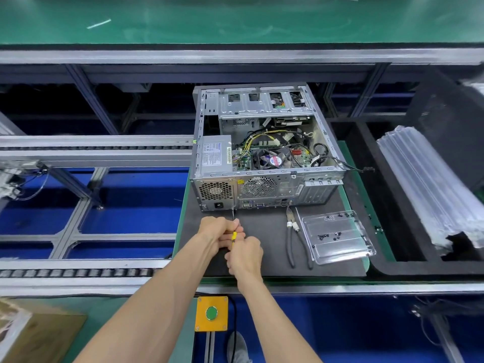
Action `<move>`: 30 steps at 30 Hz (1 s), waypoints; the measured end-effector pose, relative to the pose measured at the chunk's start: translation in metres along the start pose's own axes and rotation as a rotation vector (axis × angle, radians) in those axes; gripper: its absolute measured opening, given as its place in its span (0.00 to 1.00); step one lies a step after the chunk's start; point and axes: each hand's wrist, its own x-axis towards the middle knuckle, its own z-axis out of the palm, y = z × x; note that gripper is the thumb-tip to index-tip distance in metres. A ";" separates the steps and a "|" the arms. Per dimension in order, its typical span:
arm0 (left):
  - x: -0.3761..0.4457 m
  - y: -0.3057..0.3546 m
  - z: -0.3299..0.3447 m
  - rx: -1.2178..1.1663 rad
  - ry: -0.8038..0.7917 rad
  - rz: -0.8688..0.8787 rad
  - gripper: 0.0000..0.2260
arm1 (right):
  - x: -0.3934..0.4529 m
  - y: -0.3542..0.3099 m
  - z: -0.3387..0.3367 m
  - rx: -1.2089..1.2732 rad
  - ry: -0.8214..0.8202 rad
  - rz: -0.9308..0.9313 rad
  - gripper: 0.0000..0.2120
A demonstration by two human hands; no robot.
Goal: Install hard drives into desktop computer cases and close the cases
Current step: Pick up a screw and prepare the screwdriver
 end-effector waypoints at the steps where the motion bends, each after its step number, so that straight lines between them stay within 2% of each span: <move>1: 0.001 0.001 0.000 -0.008 0.003 -0.007 0.06 | 0.000 0.003 -0.001 -0.273 0.084 -0.141 0.16; 3: 0.003 0.001 0.000 0.000 0.017 -0.008 0.07 | -0.005 0.009 0.001 -0.592 0.177 -0.362 0.13; 6: 0.003 -0.001 0.001 0.003 0.010 0.001 0.06 | -0.005 0.016 0.003 -0.616 0.205 -0.395 0.11; 8: 0.002 -0.001 0.002 0.007 0.002 0.004 0.05 | 0.000 0.015 0.002 -0.358 0.149 -0.242 0.12; 11: 0.000 -0.003 0.001 0.014 -0.009 0.014 0.04 | 0.003 0.007 0.001 0.387 -0.061 0.139 0.13; 12: -0.001 -0.003 0.000 0.012 -0.012 0.008 0.05 | 0.001 0.005 0.002 0.556 -0.136 0.235 0.15; 14: -0.001 -0.002 -0.001 -0.021 -0.005 -0.009 0.06 | 0.000 0.002 0.004 0.700 -0.212 0.323 0.18; 16: 0.000 -0.002 -0.001 -0.031 0.014 -0.011 0.06 | 0.002 0.000 0.006 0.531 -0.187 0.264 0.21; 18: -0.001 -0.001 0.000 -0.024 0.016 -0.012 0.06 | 0.001 0.001 0.005 0.169 -0.050 0.085 0.20; 21: 0.000 0.000 0.002 -0.042 0.012 -0.027 0.05 | -0.004 0.011 0.004 -0.387 0.128 -0.227 0.12; 24: 0.000 0.000 0.002 0.001 0.002 -0.023 0.05 | -0.005 0.018 0.008 -0.500 0.158 -0.270 0.12; 26: 0.000 0.000 0.000 -0.005 -0.014 -0.023 0.04 | -0.001 0.015 0.006 -0.304 0.122 -0.166 0.13; 27: 0.000 -0.001 -0.001 -0.014 -0.026 -0.019 0.03 | 0.002 0.012 0.005 -0.073 0.080 -0.058 0.13; 30: 0.000 -0.001 -0.004 -0.030 -0.024 -0.005 0.05 | 0.001 0.004 -0.003 0.647 -0.180 0.289 0.13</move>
